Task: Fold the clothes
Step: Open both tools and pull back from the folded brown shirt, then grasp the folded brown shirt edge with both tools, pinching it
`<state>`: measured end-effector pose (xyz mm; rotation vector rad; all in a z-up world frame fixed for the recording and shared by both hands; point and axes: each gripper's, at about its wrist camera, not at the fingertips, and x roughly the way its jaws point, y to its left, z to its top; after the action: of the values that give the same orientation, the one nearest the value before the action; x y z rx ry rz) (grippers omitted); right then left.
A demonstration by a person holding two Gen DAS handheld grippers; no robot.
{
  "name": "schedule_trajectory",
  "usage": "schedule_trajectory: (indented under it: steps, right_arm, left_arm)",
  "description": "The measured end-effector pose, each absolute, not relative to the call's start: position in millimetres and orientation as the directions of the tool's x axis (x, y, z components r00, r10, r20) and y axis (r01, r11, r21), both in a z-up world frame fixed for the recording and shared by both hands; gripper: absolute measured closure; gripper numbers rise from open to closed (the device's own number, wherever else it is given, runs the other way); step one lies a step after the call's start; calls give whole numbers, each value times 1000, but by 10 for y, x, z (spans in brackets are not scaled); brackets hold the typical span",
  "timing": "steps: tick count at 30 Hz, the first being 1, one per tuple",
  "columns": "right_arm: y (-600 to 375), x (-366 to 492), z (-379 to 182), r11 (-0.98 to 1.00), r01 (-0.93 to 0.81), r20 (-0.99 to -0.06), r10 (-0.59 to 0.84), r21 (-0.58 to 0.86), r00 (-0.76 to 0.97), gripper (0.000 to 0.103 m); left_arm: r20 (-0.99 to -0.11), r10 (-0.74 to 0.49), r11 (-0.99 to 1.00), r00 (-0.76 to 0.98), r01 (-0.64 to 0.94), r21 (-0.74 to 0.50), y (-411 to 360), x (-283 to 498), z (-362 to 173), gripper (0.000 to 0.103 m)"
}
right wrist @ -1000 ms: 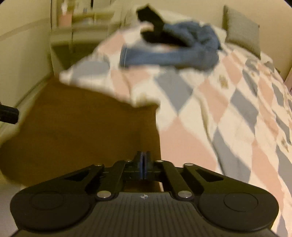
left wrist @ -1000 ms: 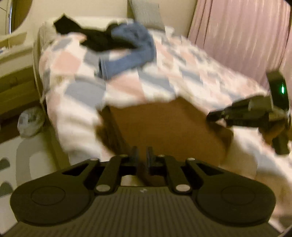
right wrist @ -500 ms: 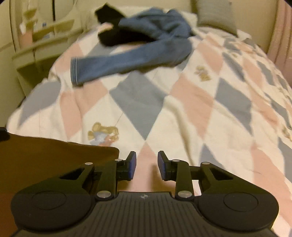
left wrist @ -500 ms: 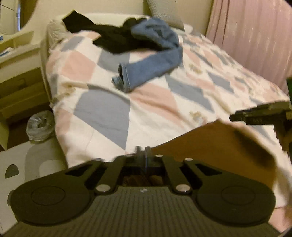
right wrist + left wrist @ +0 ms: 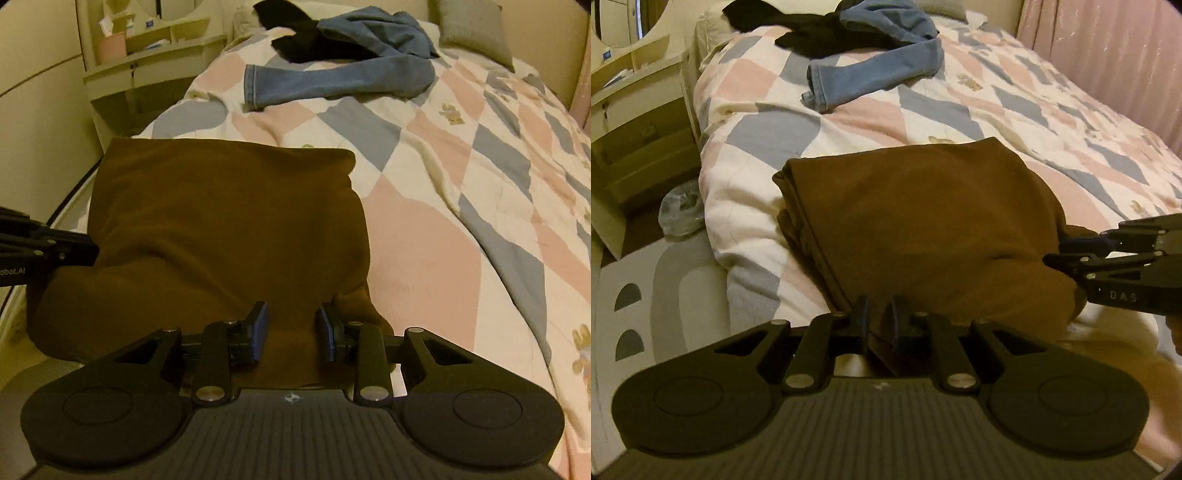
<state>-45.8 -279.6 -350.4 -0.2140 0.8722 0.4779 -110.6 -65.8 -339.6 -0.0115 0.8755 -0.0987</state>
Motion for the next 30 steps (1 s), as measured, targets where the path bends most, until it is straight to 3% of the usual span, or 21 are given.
schedule_trajectory:
  steps: [2,5,7,11,15,23,30]
  right_arm:
    - [-2802,-448,-3376,888,-459,-791,303,32,531,72]
    - [-2893,-641,-2999,911,-403,-770,317,85,554,72]
    - [-2962,-844,-2742,922,-372,-756,321,111,570,65]
    - [-3094,-1319,-2253,935,-329,-717,321,135,618,59]
    - [-3167,-1711,-2002,938,-321,-693,317,129,647,56]
    - [-3162,-2008,-1866,937,-328,-691,316,120,650,54]
    - [-2976,-2035,-1932,920,-387,-695,315,57,646,50]
  left_arm:
    - [-797,-63,998,601,46,-44,-646,-1062,-3309,87]
    - [-842,34,999,538,-2,39,-675,-1034,-3002,87]
    - [-859,78,997,506,-21,78,-705,-1113,-2703,85]
    - [-865,114,993,489,-34,112,-756,-1397,-2175,71]
    - [-871,129,991,474,-44,123,-819,-1625,-1899,69]
    - [-873,127,992,471,-60,112,-837,-1879,-1726,64]
    - [-892,126,992,434,-83,100,-695,-1962,-1898,62]
